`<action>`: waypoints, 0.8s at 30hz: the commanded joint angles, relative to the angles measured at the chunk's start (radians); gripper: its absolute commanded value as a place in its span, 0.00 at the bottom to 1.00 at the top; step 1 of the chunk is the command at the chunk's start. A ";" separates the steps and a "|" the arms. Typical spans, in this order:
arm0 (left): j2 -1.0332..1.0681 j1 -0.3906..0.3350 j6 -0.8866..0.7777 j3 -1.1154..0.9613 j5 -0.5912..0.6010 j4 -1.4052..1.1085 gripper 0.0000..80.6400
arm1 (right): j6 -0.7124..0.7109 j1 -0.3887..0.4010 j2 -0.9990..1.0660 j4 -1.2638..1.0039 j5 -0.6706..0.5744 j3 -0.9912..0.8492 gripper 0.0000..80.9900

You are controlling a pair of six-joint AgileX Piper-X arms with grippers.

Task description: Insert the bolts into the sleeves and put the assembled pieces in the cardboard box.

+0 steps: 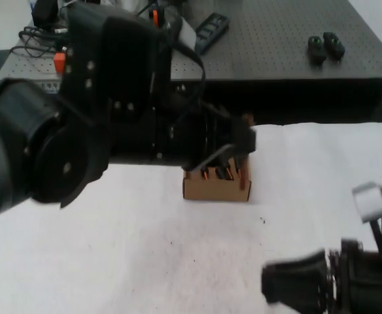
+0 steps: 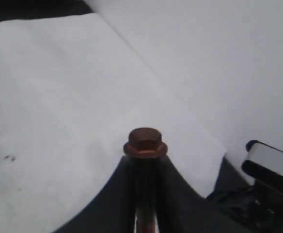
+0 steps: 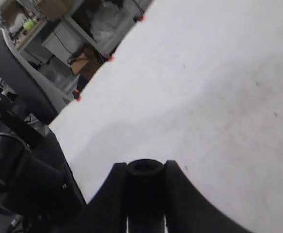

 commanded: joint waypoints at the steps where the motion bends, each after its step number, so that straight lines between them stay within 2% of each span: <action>1: -0.017 0.002 -0.034 0.004 0.037 -0.062 0.01 | 0.066 0.116 0.017 -0.389 0.116 0.004 0.02; 7: -0.017 0.002 -0.041 0.004 0.055 -0.073 0.01 | 0.125 0.133 0.083 -0.549 0.136 -0.002 0.02; 14: -0.017 0.002 -0.024 0.004 0.082 -0.073 0.01 | 0.121 0.133 0.117 -0.589 0.241 -0.010 0.02; 24: -0.017 0.002 -0.021 0.004 0.111 -0.073 0.01 | 0.115 0.133 0.117 -0.596 0.291 -0.011 0.02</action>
